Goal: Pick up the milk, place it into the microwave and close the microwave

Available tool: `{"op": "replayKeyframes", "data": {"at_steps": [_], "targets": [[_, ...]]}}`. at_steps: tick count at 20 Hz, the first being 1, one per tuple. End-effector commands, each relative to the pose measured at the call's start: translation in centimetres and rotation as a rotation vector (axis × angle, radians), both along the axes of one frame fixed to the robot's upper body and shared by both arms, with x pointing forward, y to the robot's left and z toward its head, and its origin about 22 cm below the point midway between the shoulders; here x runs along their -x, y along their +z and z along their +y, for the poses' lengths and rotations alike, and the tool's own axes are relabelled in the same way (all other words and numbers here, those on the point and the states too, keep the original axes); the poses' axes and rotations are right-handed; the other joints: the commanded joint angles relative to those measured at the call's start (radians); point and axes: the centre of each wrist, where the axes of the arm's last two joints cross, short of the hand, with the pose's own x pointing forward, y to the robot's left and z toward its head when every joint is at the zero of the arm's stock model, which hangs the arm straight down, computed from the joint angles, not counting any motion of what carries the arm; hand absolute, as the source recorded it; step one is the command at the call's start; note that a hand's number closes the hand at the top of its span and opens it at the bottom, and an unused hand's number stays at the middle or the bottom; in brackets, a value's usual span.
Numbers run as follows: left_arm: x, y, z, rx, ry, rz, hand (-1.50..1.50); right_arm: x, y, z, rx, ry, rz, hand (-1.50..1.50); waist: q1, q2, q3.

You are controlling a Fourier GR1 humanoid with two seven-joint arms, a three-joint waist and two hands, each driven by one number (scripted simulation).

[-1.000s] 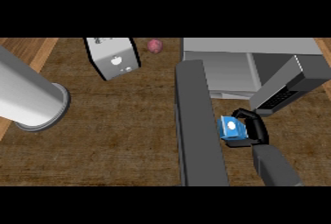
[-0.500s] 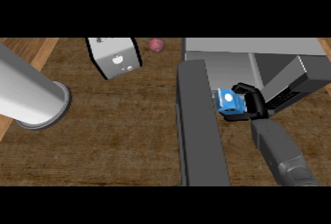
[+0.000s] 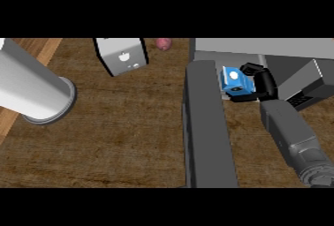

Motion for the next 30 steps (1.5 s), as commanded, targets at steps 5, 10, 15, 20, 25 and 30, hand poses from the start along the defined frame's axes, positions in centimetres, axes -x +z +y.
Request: {"op": "replayKeyframes", "data": {"at_steps": [5,10,15,20,25,30], "targets": [[-1.4,0.4,-0.3,0.018,-0.052,-0.042,-1.5,-1.5,2.8,-1.2,0.195,-0.149,-0.047,1.5,0.03,0.02,0.001],[-1.4,0.9,0.2,0.006,-0.058,-0.053,-1.5,-2.1,4.4,-2.2,0.219,-0.228,-0.054,1.5,0.066,0.032,0.003],[-2.5,1.3,0.1,-0.008,-0.07,-0.07,-1.5,-2.9,5.9,-2.1,0.238,-0.276,-0.069,1.5,0.078,0.051,0.005],[-2.7,1.3,-0.1,-0.001,-0.094,-0.062,-1.5,-2.5,6.1,-3.8,0.238,-0.318,-0.057,1.5,0.086,0.057,0.006],[-3.0,1.4,0.2,-0.007,-0.089,-0.073,-1.5,-3.1,7.6,-4.5,0.233,-0.35,-0.076,1.5,0.103,0.061,0.007],[-3.3,1.1,0.5,-0.016,-0.1,-0.064,-1.5,-2.9,7.5,-5.0,0.235,-0.362,-0.08,1.5,0.115,0.07,0.007]]}}
